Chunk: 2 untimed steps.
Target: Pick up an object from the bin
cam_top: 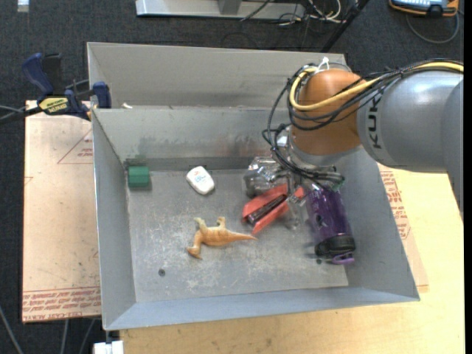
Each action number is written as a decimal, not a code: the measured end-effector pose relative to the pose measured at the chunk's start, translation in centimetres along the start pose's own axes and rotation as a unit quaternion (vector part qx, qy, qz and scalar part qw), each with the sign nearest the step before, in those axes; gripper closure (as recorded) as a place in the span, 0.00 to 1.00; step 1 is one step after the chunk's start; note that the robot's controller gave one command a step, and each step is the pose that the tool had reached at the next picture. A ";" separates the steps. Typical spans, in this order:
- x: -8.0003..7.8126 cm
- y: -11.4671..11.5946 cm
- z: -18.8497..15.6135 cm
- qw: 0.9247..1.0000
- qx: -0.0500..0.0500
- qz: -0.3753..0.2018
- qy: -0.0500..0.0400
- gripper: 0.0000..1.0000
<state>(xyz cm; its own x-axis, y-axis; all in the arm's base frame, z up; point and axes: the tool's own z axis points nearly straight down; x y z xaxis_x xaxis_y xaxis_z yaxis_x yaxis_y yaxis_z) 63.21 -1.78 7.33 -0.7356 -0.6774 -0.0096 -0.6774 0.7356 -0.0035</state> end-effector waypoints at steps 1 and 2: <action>-0.9 -0.7 0.4 0.999 -0.003 -0.052 0.004 1.00; -0.9 -0.7 0.4 0.999 -0.003 -0.052 0.003 1.00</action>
Offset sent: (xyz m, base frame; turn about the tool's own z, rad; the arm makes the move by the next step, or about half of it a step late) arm 0.0000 0.0000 0.0000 0.0000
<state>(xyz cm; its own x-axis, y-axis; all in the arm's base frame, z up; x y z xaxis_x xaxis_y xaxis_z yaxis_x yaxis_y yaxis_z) 64.36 -1.66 6.90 -0.6620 -0.7495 -0.0025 -0.7495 0.6620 0.0015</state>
